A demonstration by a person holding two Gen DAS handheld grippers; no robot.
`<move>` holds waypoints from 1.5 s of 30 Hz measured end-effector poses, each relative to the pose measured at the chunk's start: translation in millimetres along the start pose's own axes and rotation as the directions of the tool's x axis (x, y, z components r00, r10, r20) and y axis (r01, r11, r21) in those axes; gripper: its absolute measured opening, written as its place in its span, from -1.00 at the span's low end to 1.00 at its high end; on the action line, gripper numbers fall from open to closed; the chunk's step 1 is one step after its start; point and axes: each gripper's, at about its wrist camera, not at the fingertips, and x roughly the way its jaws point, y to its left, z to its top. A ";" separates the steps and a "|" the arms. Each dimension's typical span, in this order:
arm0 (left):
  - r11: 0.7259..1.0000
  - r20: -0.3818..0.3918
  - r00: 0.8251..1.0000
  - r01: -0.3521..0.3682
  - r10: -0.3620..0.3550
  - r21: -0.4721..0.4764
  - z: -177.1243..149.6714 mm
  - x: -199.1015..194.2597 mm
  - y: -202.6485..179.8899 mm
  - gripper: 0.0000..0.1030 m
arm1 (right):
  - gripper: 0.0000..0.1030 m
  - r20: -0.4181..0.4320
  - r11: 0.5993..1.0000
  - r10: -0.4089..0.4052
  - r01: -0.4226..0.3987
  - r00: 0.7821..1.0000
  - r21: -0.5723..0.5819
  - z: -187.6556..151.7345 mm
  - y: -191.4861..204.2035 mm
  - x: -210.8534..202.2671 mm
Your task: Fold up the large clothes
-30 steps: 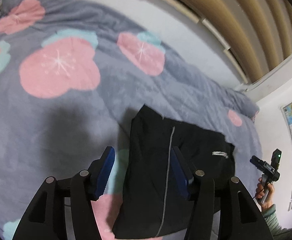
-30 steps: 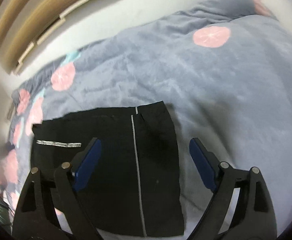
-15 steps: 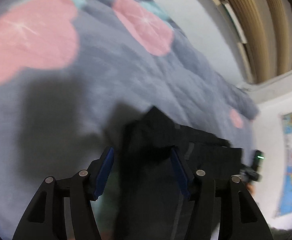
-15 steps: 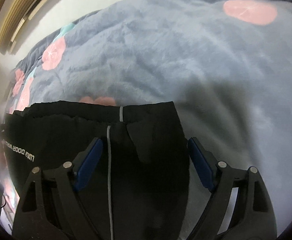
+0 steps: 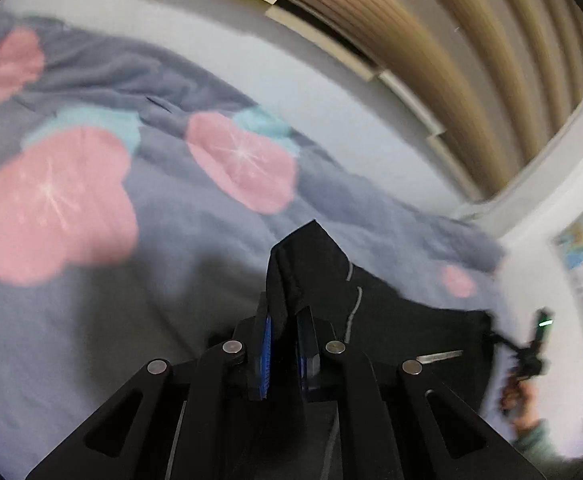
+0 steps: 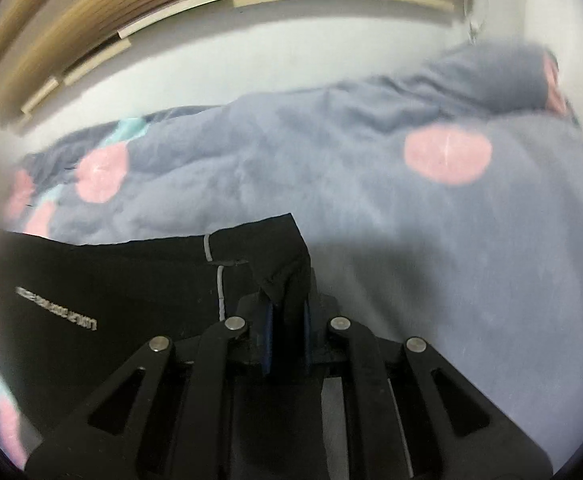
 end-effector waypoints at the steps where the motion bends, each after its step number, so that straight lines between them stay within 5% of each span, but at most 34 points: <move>1: 0.999 -0.017 0.999 -0.037 0.036 -0.020 3.3 14.0 5.5 -0.80 | -0.84 -0.016 0.999 -0.030 0.030 0.999 -0.009 4.6 5.0 14.9; 6: 0.968 -0.237 0.952 -0.225 0.195 -0.109 -21.1 101.6 53.5 -0.78 | -0.80 -0.243 0.994 -0.110 0.100 0.964 -0.052 -16.3 14.7 118.9; 9: 0.956 -0.276 0.930 -0.278 0.243 -0.093 -38.9 124.4 65.6 -0.60 | -0.75 -0.297 0.985 -0.152 0.122 0.943 -0.118 -39.9 24.6 148.8; 13: 0.957 -0.254 0.933 -0.282 0.256 -0.072 -33.9 120.3 67.8 -0.26 | -0.61 -0.310 0.978 -0.189 0.150 0.932 -0.144 -40.0 25.6 154.2; 16: 0.959 -0.225 0.951 -0.245 0.210 -0.140 -25.7 93.2 81.3 -0.03 | -0.20 -0.315 0.980 -0.186 0.152 0.931 -0.130 -34.6 19.2 140.8; 19: 0.956 -0.183 0.962 -0.237 0.204 -0.176 -19.0 55.1 88.8 0.00 | -0.03 -0.268 0.990 -0.139 0.124 0.953 -0.071 -26.7 10.5 99.6; 20: 0.944 -0.156 0.952 -0.288 0.263 -0.163 -14.8 35.3 88.1 0.00 | 0.04 -0.247 0.991 -0.128 0.117 0.961 -0.060 -26.4 9.7 84.9; 24: 0.944 -0.071 0.948 -0.315 0.310 -0.094 -15.7 -22.3 65.1 0.00 | 0.16 -0.160 0.997 -0.073 0.069 0.984 -0.033 -35.8 21.8 14.1; 31: 0.983 -0.079 0.982 -0.163 0.170 0.089 -97.6 -50.5 -53.1 0.00 | 0.16 -0.154 0.995 0.074 -0.082 0.985 -0.049 -90.4 94.6 -51.3; 38: 0.960 -0.156 0.975 -0.116 0.158 0.253 -183.0 -0.7 -138.8 0.00 | 0.21 -0.199 0.990 0.054 -0.079 0.978 -0.119 -130.6 143.2 -25.8; 42: 0.929 -0.220 0.939 -0.187 0.264 0.320 -215.3 54.9 -133.9 0.05 | 0.47 -0.242 0.987 -0.006 -0.033 0.970 -0.157 -155.1 144.9 10.3; 45: 0.940 -0.229 0.939 -0.188 0.257 0.286 -219.1 69.7 -120.3 0.05 | 0.52 -0.268 0.989 -0.004 -0.036 0.963 -0.145 -164.9 138.1 35.2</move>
